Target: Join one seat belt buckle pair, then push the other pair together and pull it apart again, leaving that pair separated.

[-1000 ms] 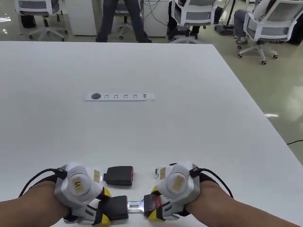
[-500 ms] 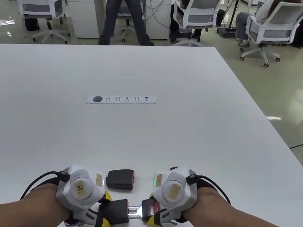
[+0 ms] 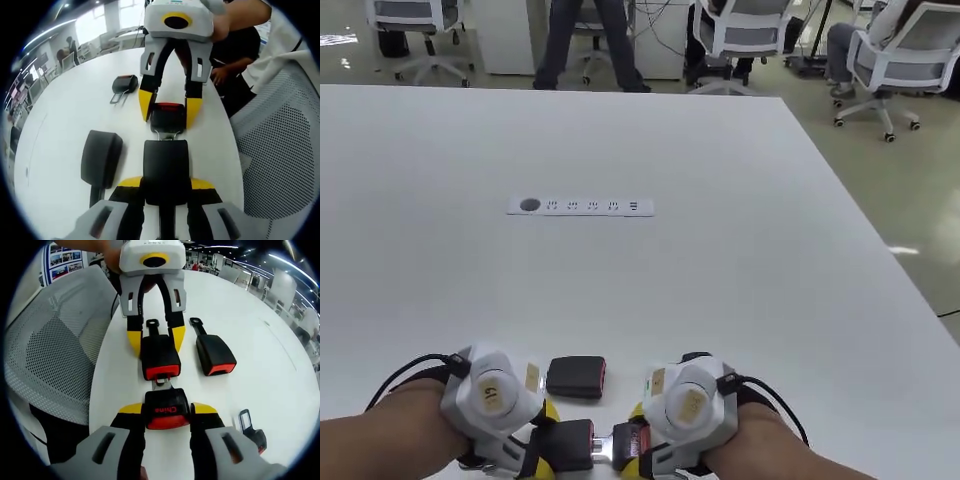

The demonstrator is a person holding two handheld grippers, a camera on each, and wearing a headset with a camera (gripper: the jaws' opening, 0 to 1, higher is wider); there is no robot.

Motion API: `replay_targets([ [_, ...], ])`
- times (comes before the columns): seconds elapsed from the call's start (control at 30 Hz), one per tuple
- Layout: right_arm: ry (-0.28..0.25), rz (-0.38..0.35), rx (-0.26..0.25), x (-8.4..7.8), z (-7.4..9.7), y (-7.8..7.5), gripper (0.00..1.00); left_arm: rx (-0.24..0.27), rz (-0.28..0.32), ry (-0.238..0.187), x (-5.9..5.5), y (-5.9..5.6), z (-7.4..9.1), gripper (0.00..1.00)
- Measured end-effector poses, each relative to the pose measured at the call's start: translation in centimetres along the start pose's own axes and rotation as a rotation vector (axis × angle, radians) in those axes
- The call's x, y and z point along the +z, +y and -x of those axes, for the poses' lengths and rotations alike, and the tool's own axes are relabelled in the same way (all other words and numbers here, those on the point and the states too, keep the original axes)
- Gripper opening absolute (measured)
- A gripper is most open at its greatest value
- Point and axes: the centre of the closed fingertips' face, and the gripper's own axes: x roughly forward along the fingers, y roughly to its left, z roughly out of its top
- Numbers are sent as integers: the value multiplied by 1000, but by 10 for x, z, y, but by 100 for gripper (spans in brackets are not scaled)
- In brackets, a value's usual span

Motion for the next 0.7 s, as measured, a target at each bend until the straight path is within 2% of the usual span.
replay_targets([
  [0.17, -11, -1, 5, 8, -4, 3, 32, -10, -18, -4, 0, -1, 0, 32],
  [0.3, 5, 28, 16, 11, -10, 1, 31, -14, -29, -1, 0, 0, -1, 32],
  [0.7, 17, 43, 21, 12, -3, 6, 32, -15, -43, -7, 2, -2, 2, 32],
])
